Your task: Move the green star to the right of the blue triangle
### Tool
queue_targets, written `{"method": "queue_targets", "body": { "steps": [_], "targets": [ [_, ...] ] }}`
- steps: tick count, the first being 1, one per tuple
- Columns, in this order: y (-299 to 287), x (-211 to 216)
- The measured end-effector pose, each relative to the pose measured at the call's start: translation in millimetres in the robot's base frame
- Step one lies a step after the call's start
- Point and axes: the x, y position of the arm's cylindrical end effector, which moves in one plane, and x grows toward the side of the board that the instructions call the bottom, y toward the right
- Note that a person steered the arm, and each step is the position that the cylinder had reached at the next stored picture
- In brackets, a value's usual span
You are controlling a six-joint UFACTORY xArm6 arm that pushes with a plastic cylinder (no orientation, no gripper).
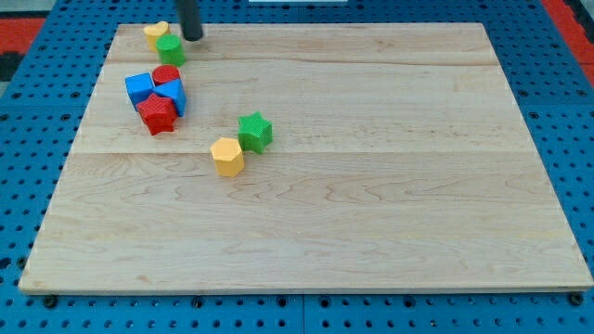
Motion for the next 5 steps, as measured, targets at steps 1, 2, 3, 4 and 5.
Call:
{"method": "queue_targets", "body": {
  "steps": [1,2,3,4,5],
  "targets": [
    [101,54],
    [201,129],
    [204,237],
    [153,236],
    [98,203]
  ]
}}
